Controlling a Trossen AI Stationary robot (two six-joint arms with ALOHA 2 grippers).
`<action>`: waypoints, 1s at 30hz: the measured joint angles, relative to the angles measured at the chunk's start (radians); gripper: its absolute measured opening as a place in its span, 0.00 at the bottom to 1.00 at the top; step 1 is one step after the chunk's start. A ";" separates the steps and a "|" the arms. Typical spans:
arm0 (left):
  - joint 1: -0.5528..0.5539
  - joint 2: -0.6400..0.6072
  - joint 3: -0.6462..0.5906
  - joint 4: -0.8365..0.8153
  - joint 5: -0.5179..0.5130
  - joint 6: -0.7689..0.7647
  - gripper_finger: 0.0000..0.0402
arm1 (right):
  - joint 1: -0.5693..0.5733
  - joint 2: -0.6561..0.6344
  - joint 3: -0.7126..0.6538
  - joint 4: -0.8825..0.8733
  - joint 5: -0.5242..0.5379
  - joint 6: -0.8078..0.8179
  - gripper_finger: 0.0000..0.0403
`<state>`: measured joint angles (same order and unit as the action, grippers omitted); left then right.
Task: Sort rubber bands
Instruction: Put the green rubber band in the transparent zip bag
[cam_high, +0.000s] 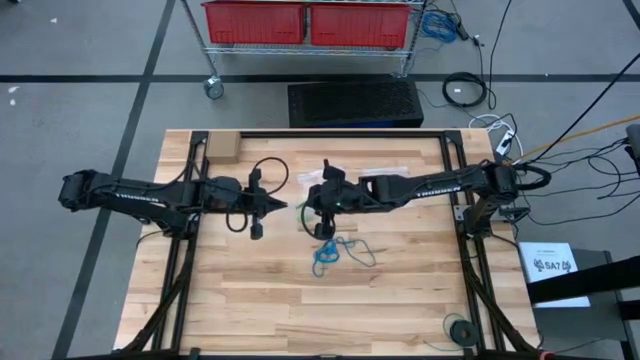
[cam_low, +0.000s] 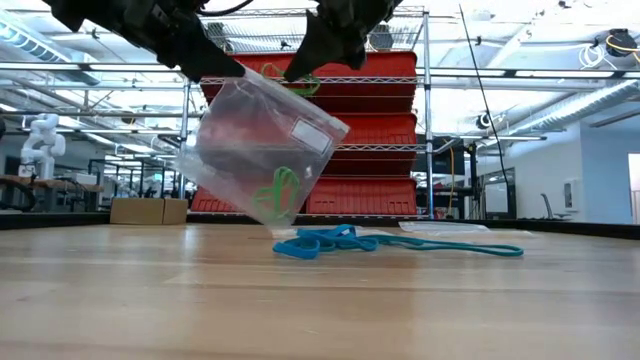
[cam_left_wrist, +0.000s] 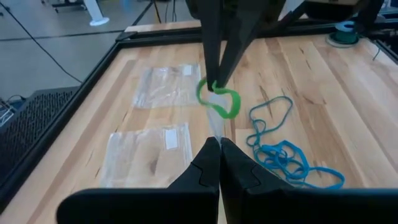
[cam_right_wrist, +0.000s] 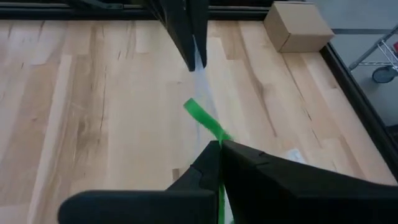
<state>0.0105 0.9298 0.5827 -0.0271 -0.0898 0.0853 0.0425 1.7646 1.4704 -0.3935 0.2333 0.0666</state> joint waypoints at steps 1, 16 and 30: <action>0.000 0.000 0.000 -0.001 0.000 0.000 0.00 | 0.000 0.004 0.000 0.001 0.000 0.000 0.00; 0.000 0.000 0.000 0.012 0.000 0.000 0.00 | -0.020 0.055 0.000 0.019 -0.032 0.082 0.01; 0.000 0.000 0.000 0.020 0.007 0.000 0.00 | -0.041 0.055 0.000 0.023 -0.109 0.087 0.42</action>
<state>0.0105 0.9298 0.5827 -0.0075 -0.0826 0.0853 0.0017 1.8198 1.4700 -0.3702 0.1242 0.1539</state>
